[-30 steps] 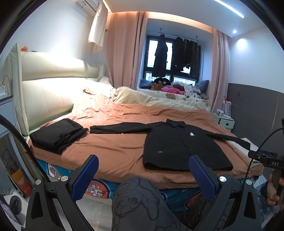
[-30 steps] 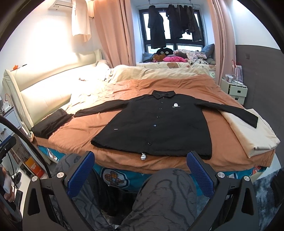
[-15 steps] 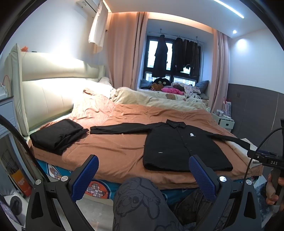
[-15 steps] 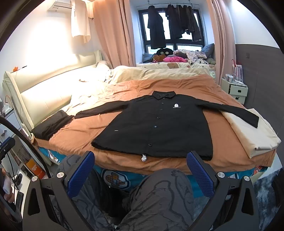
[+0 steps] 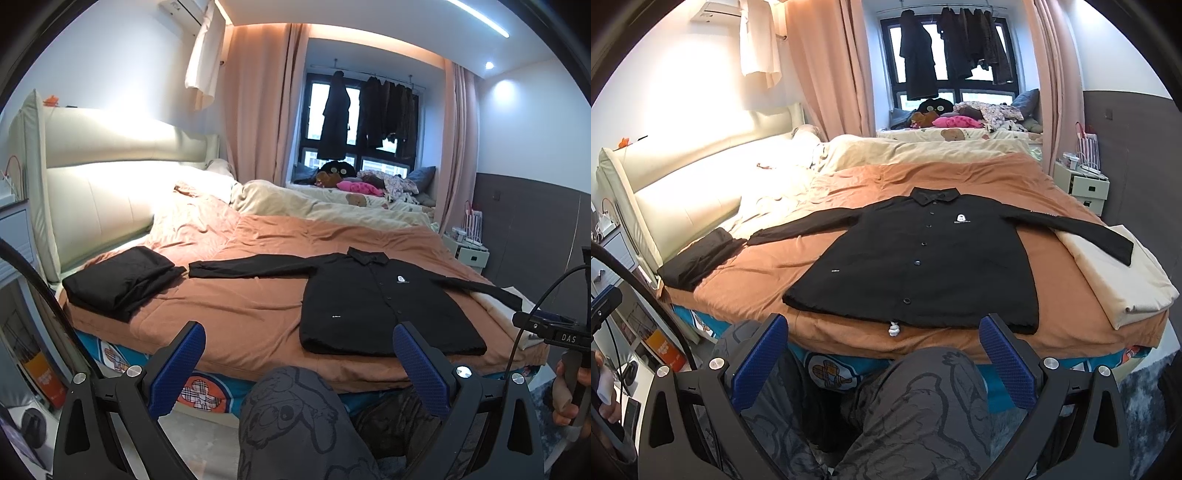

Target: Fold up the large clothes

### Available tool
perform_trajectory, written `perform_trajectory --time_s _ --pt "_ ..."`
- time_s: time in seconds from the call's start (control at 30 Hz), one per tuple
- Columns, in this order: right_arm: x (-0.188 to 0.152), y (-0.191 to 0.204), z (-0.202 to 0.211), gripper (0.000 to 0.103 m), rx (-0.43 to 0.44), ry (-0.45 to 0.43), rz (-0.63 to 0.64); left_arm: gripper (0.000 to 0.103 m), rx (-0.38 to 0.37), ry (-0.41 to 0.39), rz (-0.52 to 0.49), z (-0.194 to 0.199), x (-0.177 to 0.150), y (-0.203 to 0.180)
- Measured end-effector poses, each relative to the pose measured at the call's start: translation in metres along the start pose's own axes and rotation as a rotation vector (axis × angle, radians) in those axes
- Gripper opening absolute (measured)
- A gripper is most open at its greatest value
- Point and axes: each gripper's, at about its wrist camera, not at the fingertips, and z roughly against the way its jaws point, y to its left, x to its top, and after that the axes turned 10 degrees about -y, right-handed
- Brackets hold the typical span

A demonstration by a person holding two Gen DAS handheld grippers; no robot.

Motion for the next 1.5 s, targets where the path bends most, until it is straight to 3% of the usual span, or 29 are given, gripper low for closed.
perform_trajectory --time_s 0.3,0.6,1.03,1.27,1.5 --pt "0.005 -0.002 -0.005 0.103 -0.001 -0.001 -0.004 0.102 -0.004 0.003 0.01 -0.005 0.001 0.003" --pt "0.014 -0.007 -0.028 0.103 -0.005 0.014 -0.003 0.102 -0.01 0.03 0.044 -0.041 0.01 0.011" --pt "0.04 -0.011 -0.108 0.103 0.041 0.054 -0.046 0.102 0.02 0.092 0.033 -0.116 0.022 0.017" --pt "0.055 -0.015 -0.159 0.103 0.024 0.064 -0.07 0.102 0.06 0.121 0.062 -0.162 0.032 0.031" --pt "0.07 -0.025 -0.217 0.103 0.0 0.072 -0.147 0.102 0.095 0.202 0.064 -0.216 0.037 0.038"
